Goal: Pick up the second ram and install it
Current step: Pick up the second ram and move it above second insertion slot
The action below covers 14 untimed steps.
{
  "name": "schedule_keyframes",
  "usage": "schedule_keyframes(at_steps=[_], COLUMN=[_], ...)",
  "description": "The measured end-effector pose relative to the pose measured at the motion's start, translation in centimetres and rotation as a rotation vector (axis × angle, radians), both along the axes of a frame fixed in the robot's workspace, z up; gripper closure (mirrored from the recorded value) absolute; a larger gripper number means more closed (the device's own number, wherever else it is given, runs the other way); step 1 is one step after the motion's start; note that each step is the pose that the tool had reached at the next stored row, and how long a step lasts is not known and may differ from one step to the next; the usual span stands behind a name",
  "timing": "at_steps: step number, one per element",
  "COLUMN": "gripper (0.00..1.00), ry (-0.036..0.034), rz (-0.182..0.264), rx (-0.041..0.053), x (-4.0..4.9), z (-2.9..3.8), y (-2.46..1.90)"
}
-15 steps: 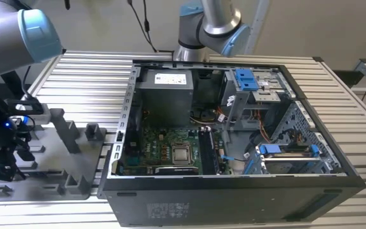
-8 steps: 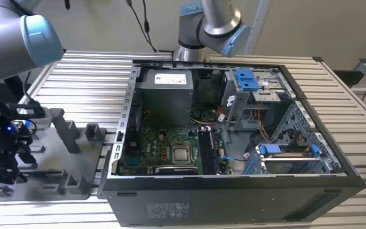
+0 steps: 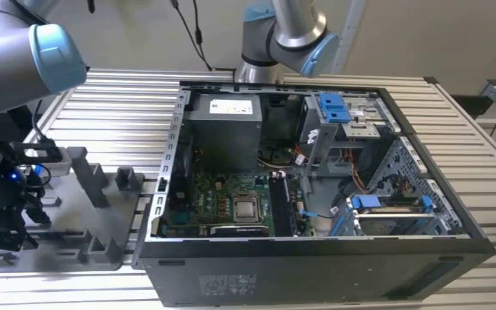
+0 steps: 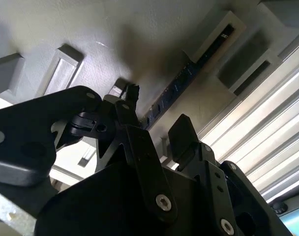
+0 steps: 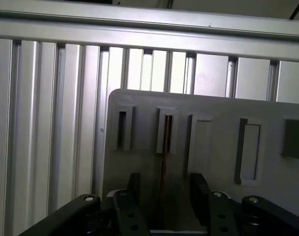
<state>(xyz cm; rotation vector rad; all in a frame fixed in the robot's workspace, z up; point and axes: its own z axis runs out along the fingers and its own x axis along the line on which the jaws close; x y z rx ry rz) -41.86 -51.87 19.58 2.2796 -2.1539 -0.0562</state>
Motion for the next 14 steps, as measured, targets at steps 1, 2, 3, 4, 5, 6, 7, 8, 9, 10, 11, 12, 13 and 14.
schedule_keyframes(at_steps=[1,2,3,4,5,6,7,8,9,10,11,12,13,14], gripper=[0.46,0.46,0.46,0.46,0.46,0.46,0.49,0.55,0.61,0.61,0.61,0.67,0.67,0.67], ry=[-0.0001,-0.0001,-0.0001,-0.0001,-0.0001,-0.0002,-0.0001,-0.0001,-0.0001,-0.0001,-0.0001,-0.0001,-0.0001,-0.0001], rz=[0.000,0.000,0.000,0.000,0.000,0.000,0.000,0.000,0.000,0.000,0.000,0.000,0.000,0.000], rx=[0.0000,0.0001,0.0001,0.0001,0.0001,0.0001,0.0001,0.0000,0.0001,0.0001,0.0001,0.0001,0.0001,0.0000], x=[0.00,0.00,0.00,0.00,0.00,0.00,0.00,0.00,0.00,0.00,0.00,0.00,0.00,0.00], z=[0.00,-0.01,-0.01,-0.01,-0.01,-0.01,-0.01,-0.01,-0.02,-0.02,-0.02,-0.02,-0.02,-0.02], y=[0.00,0.00,0.00,0.00,0.00,0.00,0.00,0.00,0.00,0.00,0.00,0.00,0.00,0.00])
